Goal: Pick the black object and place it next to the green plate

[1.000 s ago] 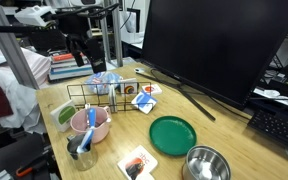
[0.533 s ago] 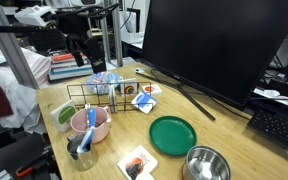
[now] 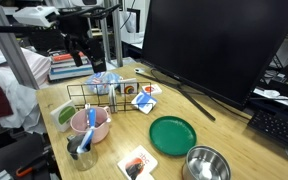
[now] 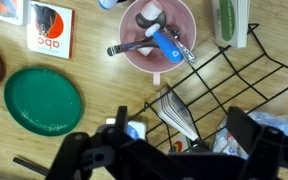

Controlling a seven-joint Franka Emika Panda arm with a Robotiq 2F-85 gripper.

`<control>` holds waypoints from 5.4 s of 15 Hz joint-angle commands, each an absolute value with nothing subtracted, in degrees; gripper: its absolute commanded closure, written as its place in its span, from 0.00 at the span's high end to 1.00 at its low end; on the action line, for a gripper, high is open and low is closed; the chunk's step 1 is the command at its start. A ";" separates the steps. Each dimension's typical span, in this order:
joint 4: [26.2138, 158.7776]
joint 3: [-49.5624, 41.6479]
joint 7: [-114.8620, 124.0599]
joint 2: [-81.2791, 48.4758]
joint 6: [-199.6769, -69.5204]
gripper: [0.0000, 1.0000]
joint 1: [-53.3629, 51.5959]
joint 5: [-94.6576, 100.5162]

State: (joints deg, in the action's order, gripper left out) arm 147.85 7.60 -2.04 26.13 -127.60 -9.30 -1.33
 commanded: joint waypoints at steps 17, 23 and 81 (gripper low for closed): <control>147.71 5.24 -9.99 25.33 -127.52 1.00 -11.76 -5.51; 147.71 5.25 -9.99 25.34 -127.52 1.00 -11.76 -5.51; 102.98 9.11 7.32 -22.13 -130.75 1.00 -16.50 6.46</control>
State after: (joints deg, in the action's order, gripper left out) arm 103.15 9.00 7.26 -22.09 -130.93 -16.55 6.41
